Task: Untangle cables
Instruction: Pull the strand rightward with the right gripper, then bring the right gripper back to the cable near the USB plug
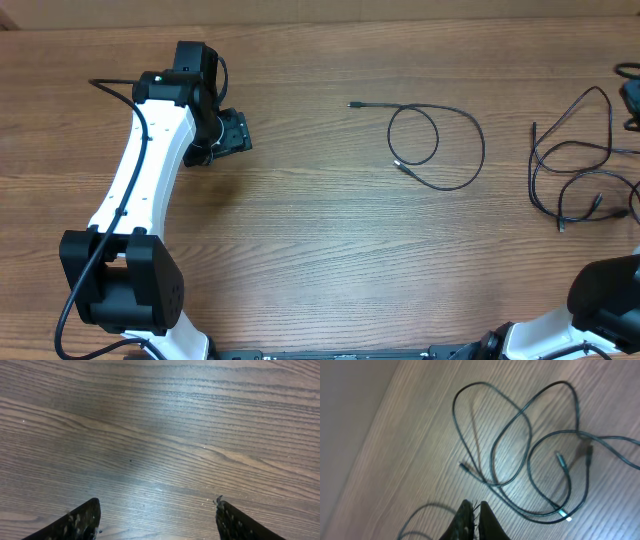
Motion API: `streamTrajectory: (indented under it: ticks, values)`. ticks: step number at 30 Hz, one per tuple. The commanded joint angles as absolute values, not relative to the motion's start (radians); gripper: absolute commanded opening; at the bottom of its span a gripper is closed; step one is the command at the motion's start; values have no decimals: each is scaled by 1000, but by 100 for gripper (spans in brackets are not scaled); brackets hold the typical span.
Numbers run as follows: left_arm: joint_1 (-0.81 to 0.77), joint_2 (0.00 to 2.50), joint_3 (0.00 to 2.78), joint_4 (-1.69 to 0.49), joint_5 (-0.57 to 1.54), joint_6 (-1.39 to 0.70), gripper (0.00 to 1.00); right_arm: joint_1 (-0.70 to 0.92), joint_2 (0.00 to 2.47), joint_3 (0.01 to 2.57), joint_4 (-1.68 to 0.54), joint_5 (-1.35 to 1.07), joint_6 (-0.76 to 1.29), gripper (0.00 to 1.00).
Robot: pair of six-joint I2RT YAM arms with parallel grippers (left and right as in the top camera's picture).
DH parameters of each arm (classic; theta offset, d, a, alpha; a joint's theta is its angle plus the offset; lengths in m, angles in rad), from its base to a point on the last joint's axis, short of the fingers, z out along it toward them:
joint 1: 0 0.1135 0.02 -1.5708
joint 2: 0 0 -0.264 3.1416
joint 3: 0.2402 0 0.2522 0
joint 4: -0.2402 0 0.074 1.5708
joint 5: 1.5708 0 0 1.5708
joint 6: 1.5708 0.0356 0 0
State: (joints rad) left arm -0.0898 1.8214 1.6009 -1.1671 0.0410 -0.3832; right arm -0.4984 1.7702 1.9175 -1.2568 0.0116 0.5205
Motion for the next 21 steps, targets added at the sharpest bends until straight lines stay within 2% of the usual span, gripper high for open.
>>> streamTrajectory:
  ticks: [1, 4, 6, 8, 10, 14, 18, 21]
  values:
    - [-93, 1811, 1612, -1163, 53, -390, 74, -476, 1771, 1937, -1290, -242, 338, 18]
    - [-93, 1811, 1612, -1163, 52, -390, 74, -436, 1783, 1933, -1334, -257, 278, 27]
    - [-93, 1811, 1612, -1163, 52, -389, 74, -399, 1786, 1920, -1346, -257, 255, 38]
    - [-93, 1811, 1612, -1163, 52, -390, 74, -354, 1786, 1895, -1348, -257, 233, 54]
    - [-93, 1811, 1612, -1163, 52, -390, 74, -303, 1787, 1864, -1346, -256, 183, 61]
    - [-93, 1811, 1612, -1163, 52, -390, 74, -192, 1787, 1780, -1333, -253, 46, 65]
    - [-93, 1811, 1612, -1163, 52, -390, 74, -87, 1789, 1664, -1275, -245, -79, 78]
    - [-93, 1811, 1612, -1163, 52, -390, 74, -14, 1792, 1570, -1207, -244, -156, 79]
